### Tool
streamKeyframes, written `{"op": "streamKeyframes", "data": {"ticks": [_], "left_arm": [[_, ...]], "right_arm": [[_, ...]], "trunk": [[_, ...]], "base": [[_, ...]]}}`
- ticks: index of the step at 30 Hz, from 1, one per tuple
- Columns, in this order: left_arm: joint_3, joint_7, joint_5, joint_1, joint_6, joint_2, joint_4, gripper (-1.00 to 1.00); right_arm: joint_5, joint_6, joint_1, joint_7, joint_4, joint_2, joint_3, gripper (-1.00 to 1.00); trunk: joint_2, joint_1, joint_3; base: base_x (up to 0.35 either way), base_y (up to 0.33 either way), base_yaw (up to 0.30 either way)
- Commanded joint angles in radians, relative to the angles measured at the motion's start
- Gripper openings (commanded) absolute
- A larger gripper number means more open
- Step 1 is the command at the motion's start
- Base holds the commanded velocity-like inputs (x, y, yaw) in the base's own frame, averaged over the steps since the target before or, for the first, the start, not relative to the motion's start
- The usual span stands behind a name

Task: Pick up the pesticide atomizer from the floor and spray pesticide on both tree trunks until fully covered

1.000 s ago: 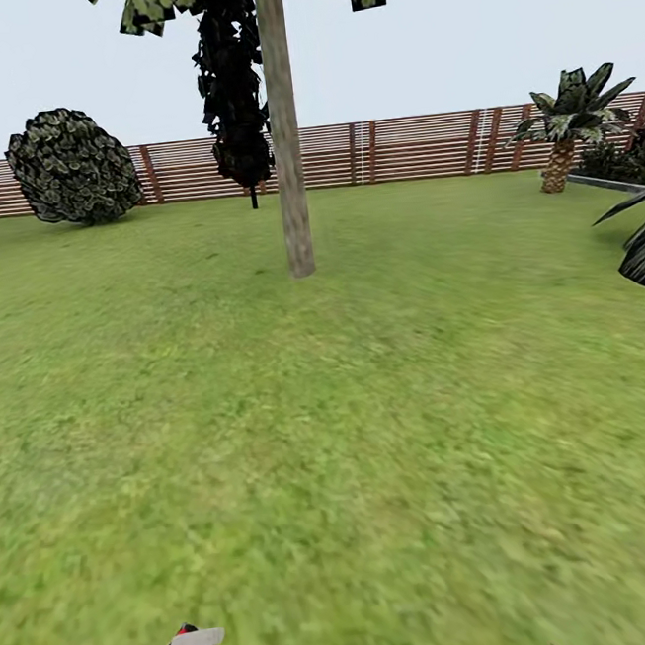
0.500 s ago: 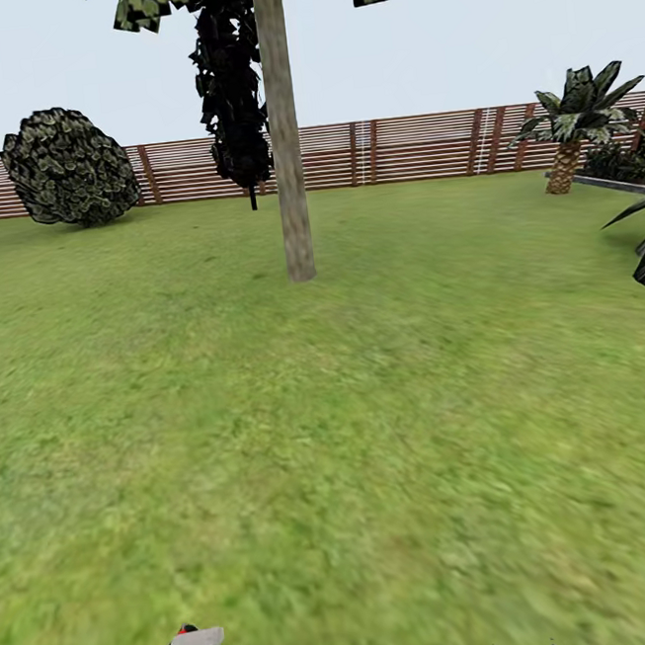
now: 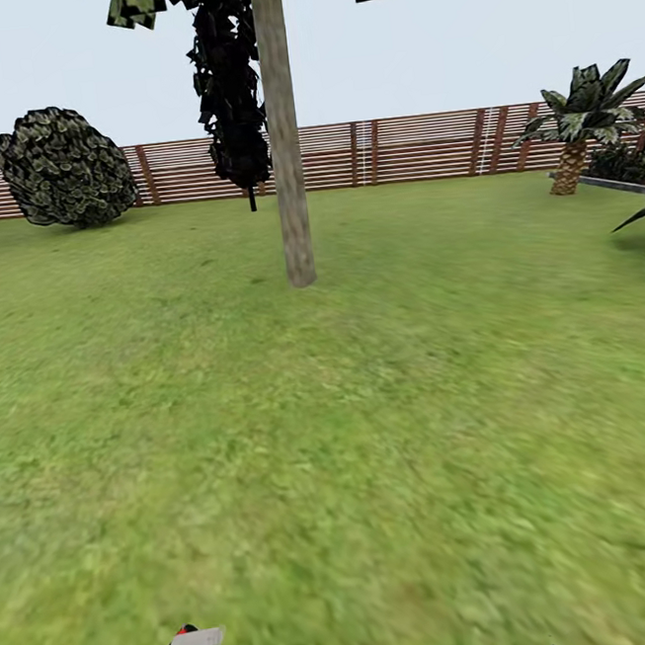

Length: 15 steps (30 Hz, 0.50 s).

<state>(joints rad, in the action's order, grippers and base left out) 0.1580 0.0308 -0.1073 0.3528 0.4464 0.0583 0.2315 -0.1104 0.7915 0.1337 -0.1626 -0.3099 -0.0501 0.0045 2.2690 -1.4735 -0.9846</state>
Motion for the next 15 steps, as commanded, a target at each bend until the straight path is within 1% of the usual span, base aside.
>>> {"op": "streamKeyframes", "data": {"ticks": [1, 15], "left_arm": [[0.0, 0.0, 0.0, 0.0, 0.0, 0.0, 0.0, -1.0], [0.0, 0.0, 0.0, 0.0, 0.0, 0.0, 0.0, -1.0]], "right_arm": [[0.0, 0.0, 0.0, 0.0, 0.0, 0.0, 0.0, 1.0], [0.0, 0.0, 0.0, 0.0, 0.0, 0.0, 0.0, 1.0]], "trunk": [[0.0, 0.0, 0.0], [0.0, 0.0, 0.0]], "base": [[0.344, 0.0, 0.0], [0.344, 0.0, 0.0]]}}
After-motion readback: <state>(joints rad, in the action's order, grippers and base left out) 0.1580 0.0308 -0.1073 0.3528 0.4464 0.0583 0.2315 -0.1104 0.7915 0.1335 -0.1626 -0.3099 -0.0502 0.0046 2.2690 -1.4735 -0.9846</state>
